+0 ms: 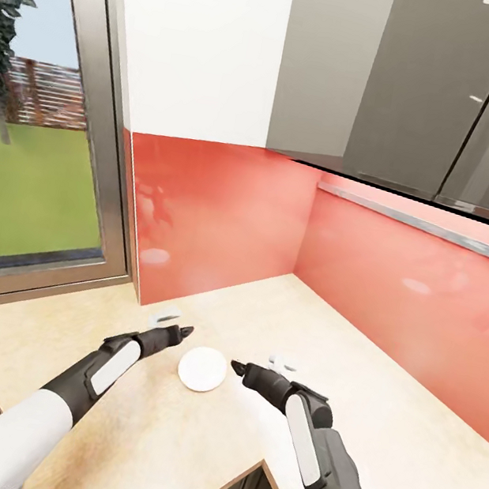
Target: Set up a coffee station on the kitchen countertop: keep the coffee maker on the countertop, move the bottle of coffee from the kitchen shelf to the counter next to the coffee maker, place a paper coffee filter on top of the coffee maker, put the saucer next to the coffee maker with the coffee cup on the saucer, and place the electric kettle next to the coffee maker.
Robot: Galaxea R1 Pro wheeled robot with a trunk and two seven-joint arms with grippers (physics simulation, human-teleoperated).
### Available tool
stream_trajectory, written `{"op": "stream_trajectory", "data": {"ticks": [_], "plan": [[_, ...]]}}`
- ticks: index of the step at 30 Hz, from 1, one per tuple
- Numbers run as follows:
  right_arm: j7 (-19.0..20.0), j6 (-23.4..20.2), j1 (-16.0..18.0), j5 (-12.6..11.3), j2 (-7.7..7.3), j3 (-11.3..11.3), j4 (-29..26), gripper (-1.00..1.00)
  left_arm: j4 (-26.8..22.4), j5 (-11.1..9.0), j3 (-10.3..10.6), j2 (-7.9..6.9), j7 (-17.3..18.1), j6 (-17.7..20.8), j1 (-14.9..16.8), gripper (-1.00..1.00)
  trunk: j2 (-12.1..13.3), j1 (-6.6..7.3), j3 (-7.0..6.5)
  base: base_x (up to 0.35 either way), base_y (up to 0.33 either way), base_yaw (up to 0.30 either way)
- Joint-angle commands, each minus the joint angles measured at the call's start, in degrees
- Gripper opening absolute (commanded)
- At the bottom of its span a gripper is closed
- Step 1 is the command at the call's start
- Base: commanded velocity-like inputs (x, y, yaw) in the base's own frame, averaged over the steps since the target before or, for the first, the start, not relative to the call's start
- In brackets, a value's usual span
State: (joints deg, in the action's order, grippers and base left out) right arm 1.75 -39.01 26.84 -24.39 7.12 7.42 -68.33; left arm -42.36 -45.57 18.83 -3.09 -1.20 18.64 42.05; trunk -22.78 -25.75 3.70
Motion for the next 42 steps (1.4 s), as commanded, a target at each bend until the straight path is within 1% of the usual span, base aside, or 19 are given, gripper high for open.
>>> {"op": "stream_trajectory", "data": {"ticks": [1, 3, 5, 11, 14, 17, 21, 25, 26, 28, 30, 35, 42], "plan": [[0.4, -0.3, 0.1, 0.1, 0.05, -0.1, 1.2, 1.00, -0.1, -0.3, 0.0, -0.37, 0.2, 1.9, 0.2, 1.00, -0.1, -0.04, 0.13, 0.000, 0.000, 0.002], [1.3, -0.3, 0.1, 0.1, 0.07, 0.0, 2.9, 1.00, -0.2, -0.3, -0.1, -0.84, 0.6, 4.1, 0.6, 1.00, -0.1, -0.04, 0.13, 0.000, 0.000, 0.001], [2.2, -0.3, 0.1, 0.1, 0.08, 0.0, 3.5, 1.00, -0.2, -0.3, -0.1, -1.03, 0.7, 4.9, 0.8, 1.00, -0.1, -0.04, 0.13, 0.000, 0.000, 0.000], [3.2, -0.3, 0.1, 0.1, 0.14, -0.1, 4.6, 1.00, 0.3, -0.3, -0.2, -1.19, 0.8, 5.8, 1.1, 1.00, -0.1, -0.04, 0.13, 0.000, 0.000, 0.000], [3.3, -0.2, 0.1, 0.1, 0.24, 0.0, 6.6, 1.00, 0.5, -0.2, -0.2, -1.21, 0.9, 6.5, 1.1, 1.00, -0.1, -0.04, 0.13, 0.000, 0.000, 0.000], [3.4, 0.0, 0.1, 0.1, 0.67, 0.0, 7.8, 1.00, 0.5, -0.1, -0.2, -0.96, 0.9, 6.9, 0.8, 1.00, -0.1, -0.04, 0.13, 0.000, 0.000, 0.000], [3.4, 0.2, 0.1, 0.0, 1.15, 0.0, 8.2, 1.00, 1.0, 0.2, -0.1, -0.66, 0.9, 6.4, 0.5, 1.00, -0.1, -0.04, 0.13, 0.000, 0.000, 0.000], [3.4, 0.3, 0.1, 0.0, 1.34, 0.0, 8.9, 1.00, 2.9, 0.4, -0.1, -0.34, 0.9, 6.1, 0.4, 1.00, -0.1, -0.04, 0.13, 0.000, 0.000, 0.000], [3.4, 0.3, 0.1, 0.0, 1.40, 0.0, 9.4, 1.00, 3.6, 0.4, -0.1, -0.02, 0.9, 5.8, 0.4, 1.00, -0.1, -0.04, 0.13, 0.000, 0.000, 0.000], [3.4, 0.3, 0.1, 0.0, 1.43, 0.0, 9.9, 1.00, 4.1, 0.4, 0.0, 0.33, 0.9, 5.0, 0.4, 1.00, -0.1, -0.04, 0.13, 0.000, 0.000, 0.000], [3.5, 0.8, 0.1, -0.1, 1.65, 0.0, 10.7, 1.00, 5.1, 0.5, 0.1, 0.76, 0.9, 2.9, 0.4, 1.00, -0.1, -0.04, 0.13, 0.000, 0.000, 0.000], [3.5, 3.1, 0.1, -0.1, 2.88, 0.1, 11.3, 1.00, 5.9, 0.3, 0.3, 1.02, 0.9, 1.2, 0.5, 1.00, -0.1, -0.04, 0.13, 0.000, 0.000, 0.000], [3.5, 4.3, 0.1, -0.1, 2.88, 0.2, 11.7, 1.00, 6.1, 0.3, 0.3, 1.06, 0.9, 0.9, 0.5, 1.00, -0.1, -0.04, 0.13, 0.000, 0.000, 0.000]]}}
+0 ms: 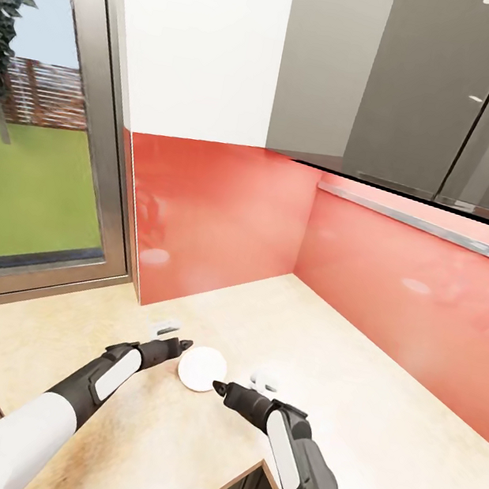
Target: Set up a coffee station on the kitchen countertop: keep the coffee maker on the countertop, move the bottle of coffee from the kitchen shelf to the counter next to the coffee maker, place a paper coffee filter on top of the coffee maker, put the saucer next to the coffee maker with the coffee cup on the saucer, and place the electric kettle next to the coffee maker.
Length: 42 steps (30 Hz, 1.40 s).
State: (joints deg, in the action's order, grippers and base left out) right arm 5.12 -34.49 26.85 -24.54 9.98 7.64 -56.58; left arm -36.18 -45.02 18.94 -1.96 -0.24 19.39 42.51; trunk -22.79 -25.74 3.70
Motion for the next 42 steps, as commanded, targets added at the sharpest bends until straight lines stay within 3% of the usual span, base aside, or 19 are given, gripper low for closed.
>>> {"op": "stream_trajectory", "data": {"ticks": [1, 5, 15, 34, 42], "plan": [[0.1, -0.1, 0.1, 0.1, 0.02, 0.0, 0.0, 1.00, -0.1, -0.3, 0.2, -0.06, 0.0, 0.1, 0.1, 1.00, -0.1, -0.04, 0.13, 0.000, 0.000, 0.000], [-0.1, 1.6, 0.7, 0.1, 0.02, 0.0, 0.0, 1.00, -0.1, -0.6, 0.2, -0.12, 0.0, 0.1, 0.2, 1.00, -0.1, -0.04, 0.13, 0.000, 0.000, 0.000], [-0.4, 3.9, 7.2, 0.0, 0.02, -0.1, 3.9, 1.00, 0.0, -0.7, 0.1, -0.08, 0.0, 0.1, 0.2, 1.00, -0.1, -0.04, 0.13, 0.000, 0.000, 0.000], [-0.1, 5.4, 8.0, -0.1, 0.02, -0.5, 4.5, 1.00, -0.8, -0.3, 0.2, -0.10, 0.0, 0.1, -0.1, 1.00, -0.1, -0.04, 0.14, 0.000, 0.000, 0.000], [-0.2, 5.4, 8.0, -2.0, 0.02, -2.8, 4.5, 1.00, -0.9, -0.3, 0.1, -0.01, 0.0, 0.1, -0.1, 1.00, -0.1, -0.04, 0.47, 0.000, 0.000, 0.072]]}}
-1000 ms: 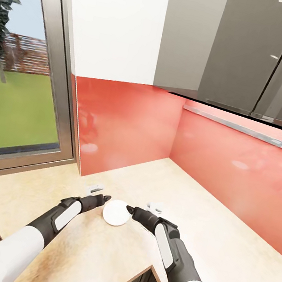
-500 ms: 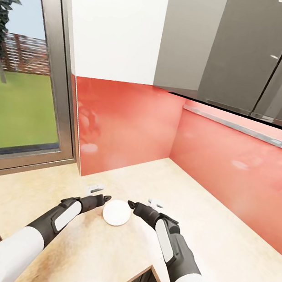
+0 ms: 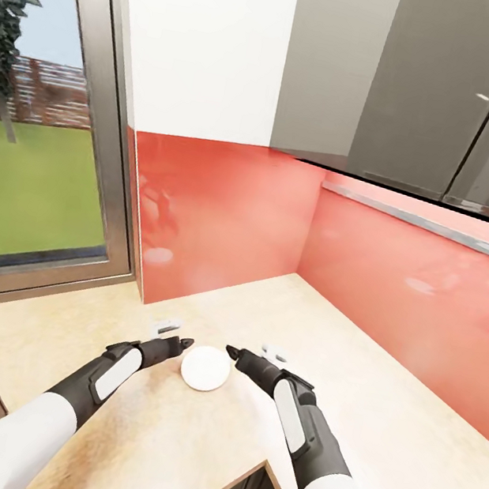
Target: Set up a coffee station on the kitchen countertop: keep the coffee maker on the countertop, move the bottle of coffee from the kitchen shelf to the counter next to the coffee maker, place a paper coffee filter on top of the coffee maker, put the saucer next to the coffee maker with the coffee cup on the saucer, and place the electric kettle next to the coffee maker.
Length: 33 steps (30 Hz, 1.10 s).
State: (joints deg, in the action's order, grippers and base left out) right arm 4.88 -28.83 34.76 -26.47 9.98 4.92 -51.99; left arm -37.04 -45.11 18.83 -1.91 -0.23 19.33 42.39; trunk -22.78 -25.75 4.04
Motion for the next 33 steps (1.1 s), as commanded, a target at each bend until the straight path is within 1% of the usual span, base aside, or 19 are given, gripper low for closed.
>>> {"op": "stream_trajectory", "data": {"ticks": [1, 8, 14, 18, 22, 25, 33], "plan": [[0.1, -0.3, 0.0, -0.1, 0.01, -0.4, 0.0, 1.00, 0.0, -0.2, 0.2, -0.05, 0.0, 0.1, 0.1, 1.00, -0.1, -0.04, 0.15, 0.000, 0.000, 0.033], [0.1, -0.2, 0.0, -0.2, 0.01, -0.9, 1.3, 1.00, 0.2, -0.2, 0.2, 0.46, 0.0, -0.5, 0.0, 1.00, -0.1, -0.04, 0.19, 0.000, 0.000, 0.010], [0.0, -0.1, 0.0, -0.2, 0.01, -1.0, 4.0, 1.00, 0.8, 0.0, 0.2, 1.77, 0.0, -0.9, 0.0, 1.00, -0.1, -0.04, 0.20, 0.000, 0.000, 0.001], [0.1, -0.1, 0.0, -0.2, 0.01, -1.0, 5.7, 1.00, 0.9, -0.4, 0.1, 2.64, -0.1, -1.3, -0.1, 1.00, -0.1, -0.04, 0.20, 0.000, 0.000, 0.000], [0.2, -0.1, 0.0, -0.2, 0.01, -1.0, 6.6, 1.00, 1.1, -0.5, 0.1, 3.66, -0.3, -2.8, -0.2, 1.00, -0.1, -0.04, 0.20, 0.000, 0.000, 0.000], [0.3, -0.1, 0.0, -0.2, 0.01, -1.0, 6.7, 1.00, 1.1, -0.5, 0.0, 3.94, -0.6, -3.5, -0.3, 1.00, -0.1, -0.04, 0.20, 0.000, 0.000, 0.000], [0.3, -0.1, 0.0, -0.2, 0.01, -1.0, 6.8, 1.00, 1.0, -0.3, 0.0, 4.01, -0.9, -3.9, -0.3, 1.00, -0.1, -0.04, 0.20, 0.000, 0.000, 0.000]]}}
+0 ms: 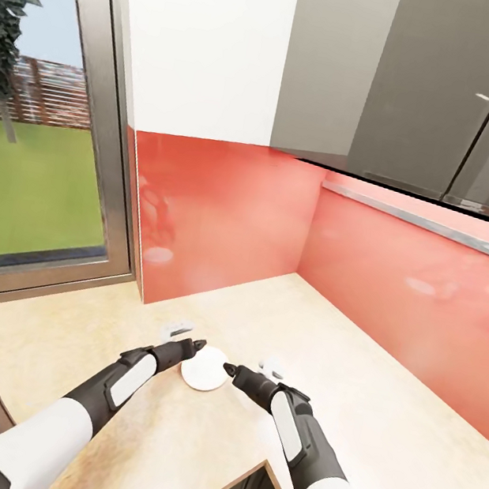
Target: Set up a coffee station on the kitchen countertop: keep the coffee maker on the countertop, move the bottle of coffee from the kitchen shelf to the counter next to the coffee maker, place a paper coffee filter on top of the coffee maker, put the saucer next to the coffee maker with the coffee cup on the saucer, and place the electric kettle next to the coffee maker.
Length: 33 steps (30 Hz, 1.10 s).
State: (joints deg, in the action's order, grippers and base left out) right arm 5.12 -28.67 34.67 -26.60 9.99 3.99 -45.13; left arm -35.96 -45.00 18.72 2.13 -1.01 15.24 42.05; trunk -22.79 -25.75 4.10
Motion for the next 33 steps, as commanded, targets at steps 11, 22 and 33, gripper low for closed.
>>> {"op": "stream_trajectory", "data": {"ticks": [11, 22, 33], "plan": [[0.0, -0.3, 0.0, 0.0, 0.00, 0.0, 0.0, 1.00, -0.1, -0.5, 0.1, -0.05, -0.1, 0.1, 0.0, 1.00, -0.1, -0.04, 0.13, 0.000, 0.000, 0.000], [0.0, -0.3, 0.0, 0.0, 0.00, 0.0, 0.0, 1.00, -0.1, -0.8, 0.1, 0.01, -0.1, 0.3, 0.0, 1.00, -0.1, -0.04, 0.13, 0.000, 0.000, 0.000], [0.0, -0.3, 0.0, -0.1, -0.05, 0.0, 1.3, 1.00, -0.1, -0.9, 0.2, 1.10, -0.1, 0.3, -1.4, 1.00, -0.1, -0.04, 0.13, 0.000, 0.000, 0.000]]}}
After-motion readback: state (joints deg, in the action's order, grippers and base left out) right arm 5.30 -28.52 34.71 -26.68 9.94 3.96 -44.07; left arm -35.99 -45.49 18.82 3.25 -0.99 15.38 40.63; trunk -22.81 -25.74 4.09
